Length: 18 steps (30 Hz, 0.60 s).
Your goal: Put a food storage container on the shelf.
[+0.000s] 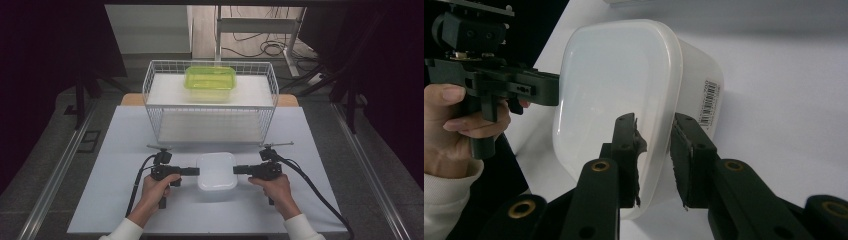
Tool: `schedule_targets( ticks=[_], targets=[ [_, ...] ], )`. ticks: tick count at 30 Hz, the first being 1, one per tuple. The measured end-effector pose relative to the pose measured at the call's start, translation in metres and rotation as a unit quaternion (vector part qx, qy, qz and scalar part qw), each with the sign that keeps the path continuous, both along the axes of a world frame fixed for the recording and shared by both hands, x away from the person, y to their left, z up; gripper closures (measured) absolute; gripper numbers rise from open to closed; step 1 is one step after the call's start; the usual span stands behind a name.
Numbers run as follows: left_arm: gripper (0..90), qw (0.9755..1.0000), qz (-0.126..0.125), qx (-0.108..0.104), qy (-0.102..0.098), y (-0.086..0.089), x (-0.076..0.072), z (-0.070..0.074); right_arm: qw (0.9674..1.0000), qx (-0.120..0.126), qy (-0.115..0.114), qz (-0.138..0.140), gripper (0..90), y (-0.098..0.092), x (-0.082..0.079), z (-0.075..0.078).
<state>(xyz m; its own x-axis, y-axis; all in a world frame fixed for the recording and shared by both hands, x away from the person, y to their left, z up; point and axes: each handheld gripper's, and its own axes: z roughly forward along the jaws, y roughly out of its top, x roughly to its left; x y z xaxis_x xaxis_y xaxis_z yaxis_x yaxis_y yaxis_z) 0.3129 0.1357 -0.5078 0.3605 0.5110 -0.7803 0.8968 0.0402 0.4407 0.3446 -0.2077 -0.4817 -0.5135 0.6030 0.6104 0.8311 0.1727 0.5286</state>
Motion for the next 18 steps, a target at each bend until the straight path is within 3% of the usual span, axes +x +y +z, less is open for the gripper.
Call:
schedule_targets(
  ticks=[6, 18],
  targets=[
    [79.9, 1.0, 0.001, -0.004, -0.005, 0.0, -0.0014, 0.002, 0.9999, 0.014, -0.004, 0.002, 76.1, -0.0042, -0.0008, -0.0008],
    [80.5, 0.9999, 0.0, 0.002, -0.016, -0.0006, -0.0028, 0.0031, 0.9997, 0.014, -0.018, 0.006, 77.1, -0.0046, -0.0036, 0.0012]
  ],
)
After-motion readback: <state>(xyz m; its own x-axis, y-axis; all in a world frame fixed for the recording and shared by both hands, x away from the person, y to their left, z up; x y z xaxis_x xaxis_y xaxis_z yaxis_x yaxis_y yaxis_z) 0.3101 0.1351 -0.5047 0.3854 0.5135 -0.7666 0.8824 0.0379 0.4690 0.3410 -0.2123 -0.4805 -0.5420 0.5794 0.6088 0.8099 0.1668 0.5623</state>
